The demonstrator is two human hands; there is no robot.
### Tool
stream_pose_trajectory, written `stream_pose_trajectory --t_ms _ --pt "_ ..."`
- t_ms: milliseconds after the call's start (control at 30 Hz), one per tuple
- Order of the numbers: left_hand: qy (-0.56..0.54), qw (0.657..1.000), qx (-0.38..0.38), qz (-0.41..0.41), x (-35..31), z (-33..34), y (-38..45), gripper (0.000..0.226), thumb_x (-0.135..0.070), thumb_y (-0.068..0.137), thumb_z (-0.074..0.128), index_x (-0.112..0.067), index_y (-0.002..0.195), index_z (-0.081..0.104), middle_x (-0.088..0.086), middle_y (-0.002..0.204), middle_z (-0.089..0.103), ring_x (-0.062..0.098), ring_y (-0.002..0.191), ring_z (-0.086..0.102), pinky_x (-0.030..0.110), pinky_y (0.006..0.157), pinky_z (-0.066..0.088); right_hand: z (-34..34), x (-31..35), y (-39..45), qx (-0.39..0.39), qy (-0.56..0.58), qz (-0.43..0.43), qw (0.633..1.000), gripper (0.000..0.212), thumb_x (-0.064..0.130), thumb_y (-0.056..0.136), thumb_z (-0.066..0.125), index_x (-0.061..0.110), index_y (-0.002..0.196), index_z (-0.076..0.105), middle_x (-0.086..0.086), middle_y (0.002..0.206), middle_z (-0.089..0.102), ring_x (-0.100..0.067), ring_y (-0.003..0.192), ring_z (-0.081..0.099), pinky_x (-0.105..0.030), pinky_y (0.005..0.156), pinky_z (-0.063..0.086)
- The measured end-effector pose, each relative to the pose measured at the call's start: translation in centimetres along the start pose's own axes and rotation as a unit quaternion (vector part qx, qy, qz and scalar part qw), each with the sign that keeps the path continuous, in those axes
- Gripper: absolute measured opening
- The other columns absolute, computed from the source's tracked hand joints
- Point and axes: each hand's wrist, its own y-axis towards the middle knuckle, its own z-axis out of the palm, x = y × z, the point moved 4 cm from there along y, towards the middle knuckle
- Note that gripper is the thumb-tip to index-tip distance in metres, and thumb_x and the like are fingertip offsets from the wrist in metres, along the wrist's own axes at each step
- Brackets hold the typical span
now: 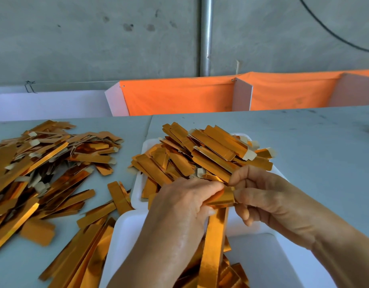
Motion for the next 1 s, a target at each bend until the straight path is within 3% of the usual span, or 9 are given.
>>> stream_pose_trajectory --t_ms 133,233,333,533,700,867,1000 --pt "-0.045 0.999 -0.002 0.006 0.2 -0.2 0.0 0.046 -0.022 0.088 0.063 -0.042 0.128 0.054 -0.03 0.125 0.053 -0.015 0.118 0.038 0.002 0.099 0.028 -0.1 0.1 0.0 0.028 0.062 -0.012 0.998 0.012 0.012 0.079 0.07 0.006 0.088 0.065 -0.013 0.062 0.058 -0.017 0.049 0.057 -0.021 0.046 0.05" --pt "-0.128 0.991 -0.027 -0.005 0.4 -0.5 -0.1 0.047 -0.015 0.083 0.069 -0.042 0.121 0.059 -0.035 0.117 0.056 -0.019 0.111 0.045 -0.001 0.091 0.034 -0.1 0.2 -0.1 0.047 0.13 -0.033 0.99 0.012 0.014 0.077 0.071 0.009 0.087 0.068 -0.008 0.063 0.054 -0.014 0.047 0.052 -0.021 0.044 0.046" --pt "-0.167 0.986 -0.026 -0.006 0.4 -0.6 -0.3 0.047 -0.012 0.081 0.071 -0.041 0.117 0.062 -0.037 0.114 0.057 -0.019 0.109 0.048 -0.003 0.086 0.034 0.0 0.2 0.0 0.072 0.166 -0.041 0.983 0.027 0.021 0.068 0.084 0.011 0.089 0.07 -0.003 0.063 0.051 -0.01 0.045 0.048 -0.02 0.043 0.043" --pt "-0.189 0.982 -0.016 -0.013 0.5 -0.5 -0.1 0.045 -0.013 0.082 0.07 -0.043 0.114 0.061 -0.04 0.109 0.057 -0.022 0.106 0.047 -0.006 0.082 0.033 0.0 -0.2 0.2 0.049 0.121 -0.041 0.991 0.038 0.032 0.06 0.089 0.009 0.083 0.068 -0.003 0.059 0.048 -0.011 0.043 0.045 -0.02 0.043 0.041" --pt "-0.228 0.973 -0.007 -0.023 0.5 -0.5 -0.1 0.044 -0.014 0.081 0.071 -0.048 0.108 0.061 -0.036 0.111 0.059 -0.017 0.106 0.052 -0.003 0.083 0.035 0.5 -0.2 0.2 0.078 0.182 -0.04 0.979 0.039 0.028 0.062 0.089 0.007 0.084 0.065 -0.005 0.062 0.052 -0.011 0.047 0.051 -0.021 0.046 0.046" --pt "-0.231 0.972 -0.022 -0.032 0.2 -0.5 -0.2 0.048 -0.018 0.08 0.073 -0.058 0.103 0.058 -0.038 0.104 0.061 -0.018 0.101 0.054 -0.004 0.078 0.037 0.6 0.2 0.0 0.041 0.124 -0.085 0.988 0.038 0.038 0.06 0.088 0.012 0.078 0.067 -0.004 0.06 0.054 -0.013 0.045 0.053 -0.02 0.047 0.047" --pt "-0.187 0.98 -0.054 -0.05 -0.1 -0.5 -0.2 0.051 -0.024 0.081 0.071 -0.06 0.112 0.053 -0.038 0.106 0.059 -0.019 0.104 0.05 -0.002 0.079 0.037 1.3 -0.4 -0.2 0.076 0.115 -0.002 0.99 0.05 0.056 0.062 0.08 0.01 0.078 0.067 -0.011 0.067 0.062 -0.018 0.054 0.061 -0.024 0.052 0.052"
